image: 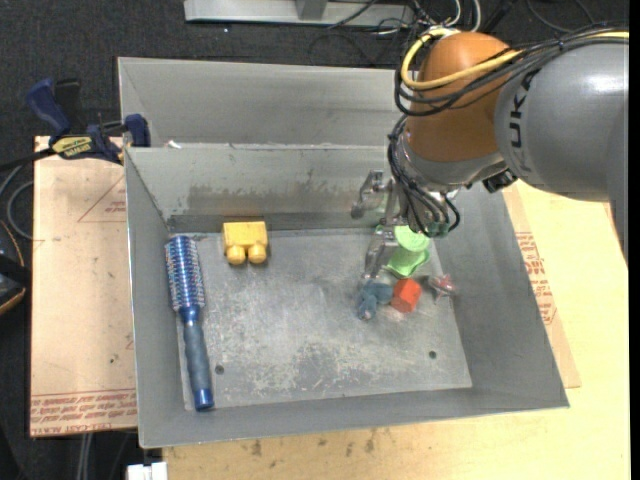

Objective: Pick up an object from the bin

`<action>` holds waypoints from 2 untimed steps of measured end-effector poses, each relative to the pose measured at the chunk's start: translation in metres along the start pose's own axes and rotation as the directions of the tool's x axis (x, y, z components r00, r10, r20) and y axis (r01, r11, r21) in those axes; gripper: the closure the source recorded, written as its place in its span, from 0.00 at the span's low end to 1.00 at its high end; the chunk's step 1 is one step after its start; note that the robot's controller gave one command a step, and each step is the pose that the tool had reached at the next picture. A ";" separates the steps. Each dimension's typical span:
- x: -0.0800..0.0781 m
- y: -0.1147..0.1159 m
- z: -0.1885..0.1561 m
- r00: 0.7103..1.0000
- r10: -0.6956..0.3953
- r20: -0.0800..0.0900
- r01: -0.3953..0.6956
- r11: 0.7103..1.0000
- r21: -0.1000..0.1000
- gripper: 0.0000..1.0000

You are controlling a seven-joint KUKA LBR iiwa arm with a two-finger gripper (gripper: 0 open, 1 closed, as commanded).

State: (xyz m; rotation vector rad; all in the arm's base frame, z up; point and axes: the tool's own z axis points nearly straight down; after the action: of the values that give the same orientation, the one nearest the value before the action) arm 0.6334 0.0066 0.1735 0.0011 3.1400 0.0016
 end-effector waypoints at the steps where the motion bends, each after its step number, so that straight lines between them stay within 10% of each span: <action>1: 0.027 -0.051 0.066 0.991 -0.137 -0.006 0.137 0.991 0.001 0.00; 2: 0.051 -0.052 0.098 0.988 -0.152 0.016 0.152 0.988 0.001 0.00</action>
Offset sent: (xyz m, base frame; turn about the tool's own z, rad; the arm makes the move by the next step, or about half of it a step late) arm -0.0251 -0.0490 -0.0630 -0.1422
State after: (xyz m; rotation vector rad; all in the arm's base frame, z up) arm 0.5828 -0.0451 0.0754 -0.2363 3.1153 0.0020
